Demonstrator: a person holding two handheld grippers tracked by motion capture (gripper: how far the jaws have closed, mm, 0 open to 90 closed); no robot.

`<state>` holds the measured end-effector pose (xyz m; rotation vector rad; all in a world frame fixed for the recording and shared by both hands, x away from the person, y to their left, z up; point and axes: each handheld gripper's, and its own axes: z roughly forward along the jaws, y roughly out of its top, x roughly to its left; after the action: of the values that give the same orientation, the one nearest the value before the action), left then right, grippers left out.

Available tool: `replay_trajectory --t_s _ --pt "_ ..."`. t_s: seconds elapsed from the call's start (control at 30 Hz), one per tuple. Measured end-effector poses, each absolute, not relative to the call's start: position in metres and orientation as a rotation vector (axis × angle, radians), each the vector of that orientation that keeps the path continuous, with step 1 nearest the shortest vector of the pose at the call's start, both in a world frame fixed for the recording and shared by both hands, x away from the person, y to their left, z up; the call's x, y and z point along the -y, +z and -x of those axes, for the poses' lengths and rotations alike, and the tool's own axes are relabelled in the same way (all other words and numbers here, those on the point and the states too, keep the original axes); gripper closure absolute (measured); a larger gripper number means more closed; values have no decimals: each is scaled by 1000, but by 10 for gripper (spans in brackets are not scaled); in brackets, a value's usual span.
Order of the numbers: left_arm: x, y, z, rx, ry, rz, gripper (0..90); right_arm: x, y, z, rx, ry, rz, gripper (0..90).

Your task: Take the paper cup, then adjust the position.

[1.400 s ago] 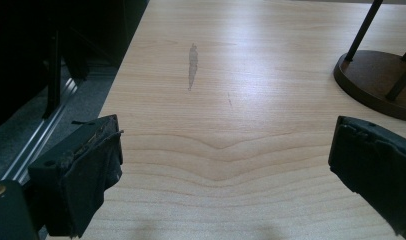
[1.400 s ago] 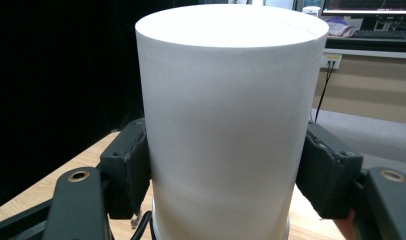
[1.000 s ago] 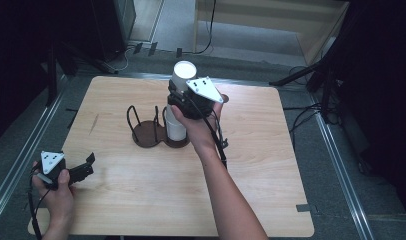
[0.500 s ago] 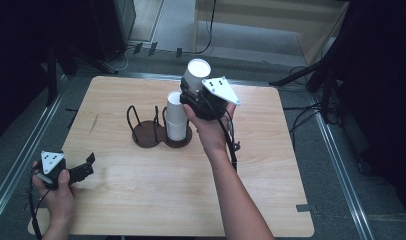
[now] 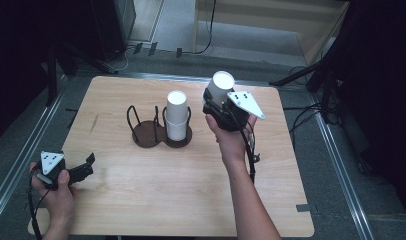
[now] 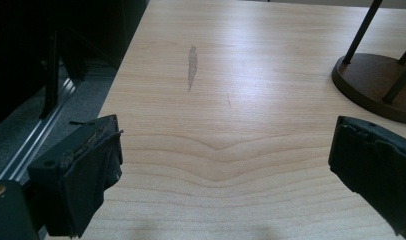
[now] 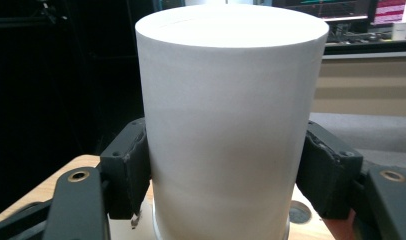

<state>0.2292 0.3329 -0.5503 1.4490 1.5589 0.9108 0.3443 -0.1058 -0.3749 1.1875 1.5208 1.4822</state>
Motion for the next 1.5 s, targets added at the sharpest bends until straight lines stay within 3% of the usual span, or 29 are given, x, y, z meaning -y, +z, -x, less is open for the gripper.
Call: replay_trajectory --t_s 0.6,0.7,1.5 --pt "-343 -547 -232 -1523 842 -1400 13 155 -427 -314 -1531 1392 -1270 299" --pt "-338 -539 -230 -1487 773 -1436 13 158 -436 -308 -1548 1372 -1267 298" --pt "-234 -485 -258 -1134 583 -1590 0 164 -487 -282 -1658 1306 -1279 299"
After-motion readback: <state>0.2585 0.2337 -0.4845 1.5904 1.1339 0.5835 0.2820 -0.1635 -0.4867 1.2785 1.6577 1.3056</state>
